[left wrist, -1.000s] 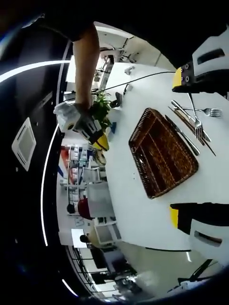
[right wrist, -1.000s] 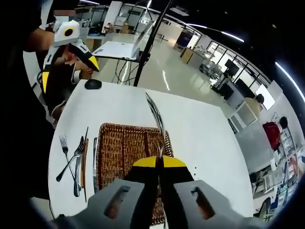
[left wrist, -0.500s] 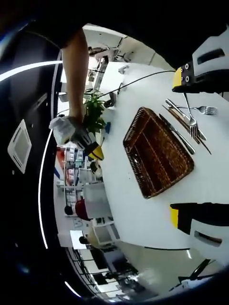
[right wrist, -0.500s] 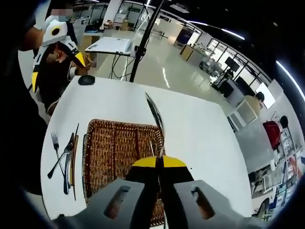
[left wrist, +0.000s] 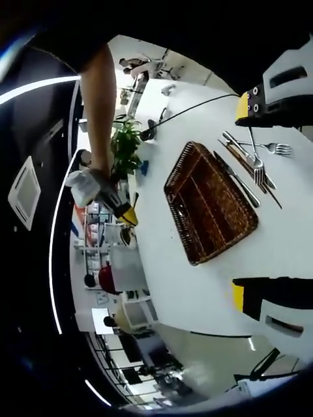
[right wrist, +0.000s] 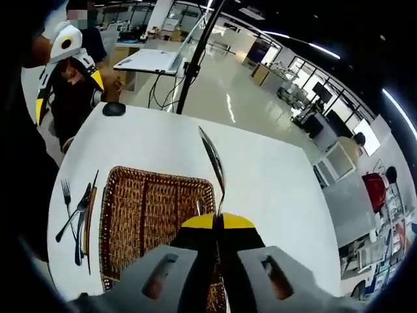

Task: Arrange the knives, forks, and spoons in their matching storage slots by inserting each utensil handle-first until every utensil is classified and aligned in the correct compartment

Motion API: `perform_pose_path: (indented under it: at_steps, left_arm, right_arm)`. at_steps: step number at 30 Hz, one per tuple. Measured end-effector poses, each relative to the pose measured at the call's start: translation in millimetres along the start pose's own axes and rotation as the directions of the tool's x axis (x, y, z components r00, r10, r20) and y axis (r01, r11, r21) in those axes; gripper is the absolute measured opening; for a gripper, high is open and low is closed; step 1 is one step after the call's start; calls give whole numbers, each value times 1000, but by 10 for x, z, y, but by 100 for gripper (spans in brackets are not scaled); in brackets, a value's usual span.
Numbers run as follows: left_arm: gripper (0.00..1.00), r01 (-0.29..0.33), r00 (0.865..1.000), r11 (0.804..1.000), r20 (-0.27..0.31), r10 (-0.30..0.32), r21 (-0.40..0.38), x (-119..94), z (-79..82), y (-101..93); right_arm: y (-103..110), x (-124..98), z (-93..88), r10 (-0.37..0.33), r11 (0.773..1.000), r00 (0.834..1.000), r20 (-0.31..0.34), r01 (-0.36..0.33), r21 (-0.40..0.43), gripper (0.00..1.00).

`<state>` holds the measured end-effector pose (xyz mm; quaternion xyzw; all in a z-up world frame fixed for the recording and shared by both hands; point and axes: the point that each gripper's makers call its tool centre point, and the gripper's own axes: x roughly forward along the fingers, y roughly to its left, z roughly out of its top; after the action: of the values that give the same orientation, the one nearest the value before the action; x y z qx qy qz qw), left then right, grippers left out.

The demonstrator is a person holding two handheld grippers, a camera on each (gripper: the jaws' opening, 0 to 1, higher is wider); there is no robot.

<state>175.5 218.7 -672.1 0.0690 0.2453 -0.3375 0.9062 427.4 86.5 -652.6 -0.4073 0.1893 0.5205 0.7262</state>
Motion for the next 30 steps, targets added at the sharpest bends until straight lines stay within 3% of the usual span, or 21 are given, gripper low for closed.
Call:
perform_pose_path:
  at_steps: [11, 30]
  left_arm:
    - [100, -13, 1000, 1000, -15, 13, -13, -54, -68, -6]
    - [100, -38, 999, 999, -34, 37, -36, -89, -140, 4]
  right_arm:
    - [-77, 122, 15, 16, 1000, 1000, -13, -16, 11, 0]
    - [33, 479, -305, 65, 995, 995, -74, -59, 78, 0]
